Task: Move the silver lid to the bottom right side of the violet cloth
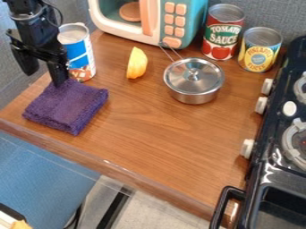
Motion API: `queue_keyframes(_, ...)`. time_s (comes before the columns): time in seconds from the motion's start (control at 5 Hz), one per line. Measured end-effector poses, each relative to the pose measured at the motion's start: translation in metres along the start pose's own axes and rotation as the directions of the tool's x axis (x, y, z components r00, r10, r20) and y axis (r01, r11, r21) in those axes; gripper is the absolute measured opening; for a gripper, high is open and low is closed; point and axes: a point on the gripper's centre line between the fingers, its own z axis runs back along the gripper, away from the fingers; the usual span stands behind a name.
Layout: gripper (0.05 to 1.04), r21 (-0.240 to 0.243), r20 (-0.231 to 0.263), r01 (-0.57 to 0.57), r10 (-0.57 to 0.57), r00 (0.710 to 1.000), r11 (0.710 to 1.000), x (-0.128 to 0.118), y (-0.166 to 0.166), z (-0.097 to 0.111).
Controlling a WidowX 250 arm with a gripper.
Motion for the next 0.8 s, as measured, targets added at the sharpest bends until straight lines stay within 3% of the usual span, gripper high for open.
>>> queue_keyframes(0.2, 0.998, -0.018, -0.021, -0.008, 0.007, 1.000, 1.000, -0.003, -0.003, -0.008)
queue_keyframes(0.4, 0.998, -0.047, -0.012, 0.039, -0.040, 0.999, 0.998, 0.003, -0.032, -0.014)
queue_keyframes(0.8, 0.998, -0.070, 0.082, 0.179, -0.173, 0.981, 0.981, 0.031, -0.097, 0.002)
